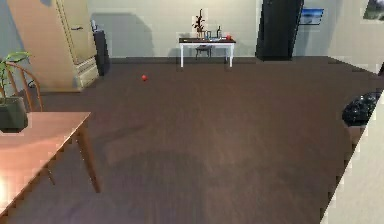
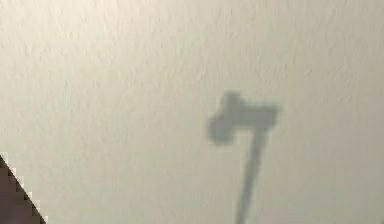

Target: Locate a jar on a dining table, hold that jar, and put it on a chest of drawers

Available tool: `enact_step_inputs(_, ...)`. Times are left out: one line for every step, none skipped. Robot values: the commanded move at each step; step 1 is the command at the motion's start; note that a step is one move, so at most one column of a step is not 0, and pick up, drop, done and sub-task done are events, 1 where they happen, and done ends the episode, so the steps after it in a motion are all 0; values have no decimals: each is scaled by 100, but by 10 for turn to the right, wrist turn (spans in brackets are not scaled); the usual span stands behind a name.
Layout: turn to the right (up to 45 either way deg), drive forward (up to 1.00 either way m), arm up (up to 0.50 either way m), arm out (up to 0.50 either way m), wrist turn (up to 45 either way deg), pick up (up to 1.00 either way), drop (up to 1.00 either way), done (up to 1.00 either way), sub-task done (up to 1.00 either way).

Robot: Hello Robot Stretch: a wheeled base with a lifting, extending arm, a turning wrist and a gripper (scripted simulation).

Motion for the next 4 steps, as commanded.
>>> enact_step_inputs(0,100,0,0,0,0,0,0,0)
enact_step_inputs(0,50,0,0,0,0,0,0,0)
enact_step_inputs(-150,0,0,0,0,0,0,0,0)
enact_step_inputs(0,100,0,0,0,0,0,0,0)
